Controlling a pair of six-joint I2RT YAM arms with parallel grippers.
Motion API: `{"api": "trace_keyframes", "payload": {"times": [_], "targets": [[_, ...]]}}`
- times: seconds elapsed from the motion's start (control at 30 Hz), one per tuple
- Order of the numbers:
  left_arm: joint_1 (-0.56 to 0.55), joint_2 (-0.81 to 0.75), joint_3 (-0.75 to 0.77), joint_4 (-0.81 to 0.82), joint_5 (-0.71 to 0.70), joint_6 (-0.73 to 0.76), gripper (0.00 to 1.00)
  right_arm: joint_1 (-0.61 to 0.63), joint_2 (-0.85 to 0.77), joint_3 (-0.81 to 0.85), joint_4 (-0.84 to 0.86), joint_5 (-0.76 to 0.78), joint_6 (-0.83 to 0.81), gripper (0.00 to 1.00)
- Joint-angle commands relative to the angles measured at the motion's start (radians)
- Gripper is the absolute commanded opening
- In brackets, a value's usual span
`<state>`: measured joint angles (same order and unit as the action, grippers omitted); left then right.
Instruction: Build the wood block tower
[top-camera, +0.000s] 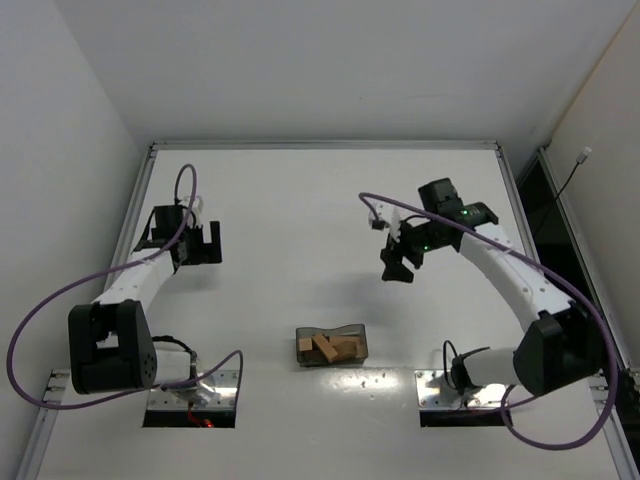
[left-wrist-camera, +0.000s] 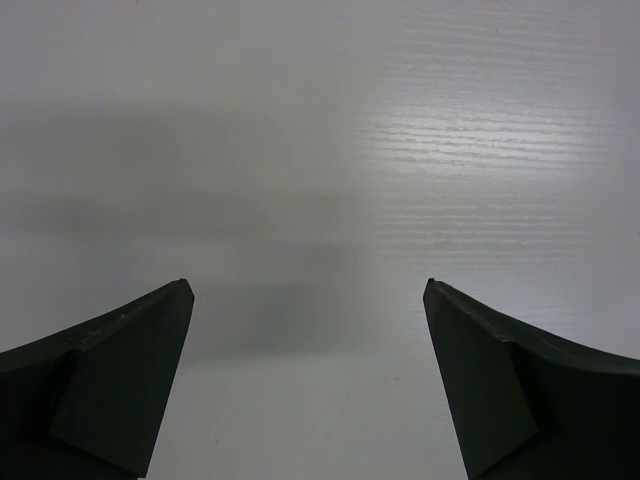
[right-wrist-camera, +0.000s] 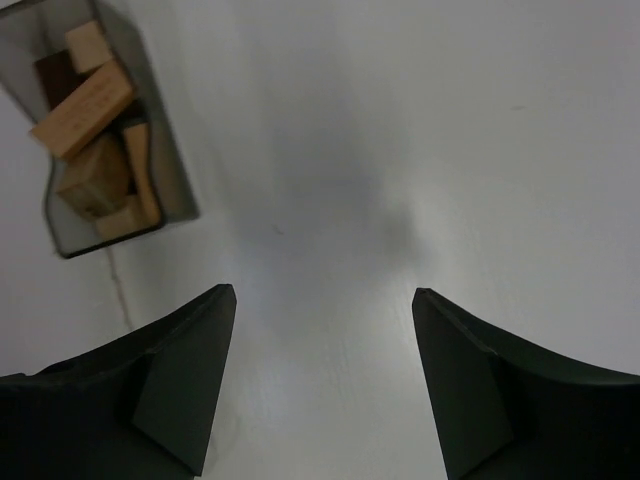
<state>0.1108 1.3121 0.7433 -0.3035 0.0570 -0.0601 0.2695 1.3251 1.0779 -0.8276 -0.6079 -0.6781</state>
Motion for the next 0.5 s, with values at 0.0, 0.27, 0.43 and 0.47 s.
{"api": "trace_keyframes", "payload": {"times": [0.0, 0.27, 0.43, 0.47], "targets": [[0.007, -0.063, 0.036, -0.002, 0.006, 0.005, 1.0, 0.1, 0.022, 0.001, -0.167, -0.148, -0.159, 0.68], [0.007, -0.083, 0.036, -0.011, 0.006, 0.014, 1.0, 0.379, 0.003, -0.062, -0.059, -0.038, -0.11, 0.58], [0.007, -0.083, 0.036, -0.011, 0.006, 0.014, 1.0, 0.445, 0.003, -0.14, 0.062, 0.039, -0.058, 0.55], [0.007, -0.074, 0.036, -0.011, -0.003, 0.014, 1.0, 0.468, -0.006, -0.151, 0.082, 0.049, -0.034, 0.52]]}}
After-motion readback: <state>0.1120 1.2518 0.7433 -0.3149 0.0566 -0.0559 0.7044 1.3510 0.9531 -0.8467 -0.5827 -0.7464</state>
